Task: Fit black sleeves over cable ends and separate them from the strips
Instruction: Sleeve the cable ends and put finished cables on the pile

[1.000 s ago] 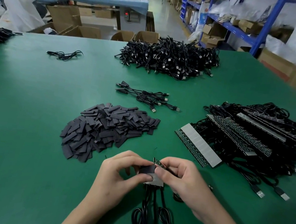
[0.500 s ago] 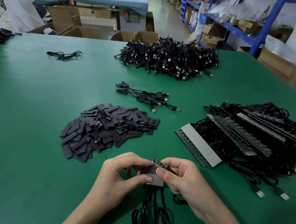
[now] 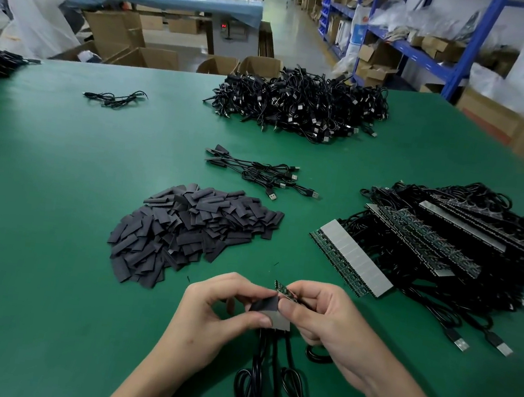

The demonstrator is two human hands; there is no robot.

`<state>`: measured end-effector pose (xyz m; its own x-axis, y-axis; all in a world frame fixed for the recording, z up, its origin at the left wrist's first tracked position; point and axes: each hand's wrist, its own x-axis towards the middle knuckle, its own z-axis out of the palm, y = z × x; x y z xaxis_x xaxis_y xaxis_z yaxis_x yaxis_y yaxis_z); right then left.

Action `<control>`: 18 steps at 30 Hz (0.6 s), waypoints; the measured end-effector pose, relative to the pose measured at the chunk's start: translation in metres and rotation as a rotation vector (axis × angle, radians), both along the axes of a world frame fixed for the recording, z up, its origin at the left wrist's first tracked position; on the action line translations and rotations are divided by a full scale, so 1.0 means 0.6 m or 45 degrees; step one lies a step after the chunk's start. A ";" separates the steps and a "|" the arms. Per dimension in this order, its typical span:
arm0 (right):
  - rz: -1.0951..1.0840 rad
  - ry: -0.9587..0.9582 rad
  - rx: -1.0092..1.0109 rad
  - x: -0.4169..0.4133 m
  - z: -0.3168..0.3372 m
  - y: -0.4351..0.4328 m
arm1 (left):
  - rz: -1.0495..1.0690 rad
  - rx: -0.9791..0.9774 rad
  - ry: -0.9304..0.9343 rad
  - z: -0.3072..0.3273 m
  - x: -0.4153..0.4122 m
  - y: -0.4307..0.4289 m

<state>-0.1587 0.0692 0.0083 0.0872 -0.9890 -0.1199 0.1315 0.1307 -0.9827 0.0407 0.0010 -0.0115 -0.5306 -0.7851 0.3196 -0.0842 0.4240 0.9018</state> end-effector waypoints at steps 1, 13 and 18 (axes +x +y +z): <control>0.003 0.002 0.003 0.000 0.000 0.000 | 0.000 0.001 -0.001 0.000 0.001 0.000; -0.008 0.072 0.014 0.003 0.002 0.001 | 0.026 -0.138 -0.016 0.004 -0.002 0.005; 0.003 0.108 0.005 0.004 0.004 0.001 | 0.062 -0.181 -0.038 0.006 -0.001 0.006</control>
<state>-0.1562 0.0699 0.0106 0.0790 -0.9882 -0.1309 0.0475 0.1349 -0.9897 0.0404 0.0045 -0.0078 -0.5037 -0.7581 0.4142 -0.1337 0.5421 0.8296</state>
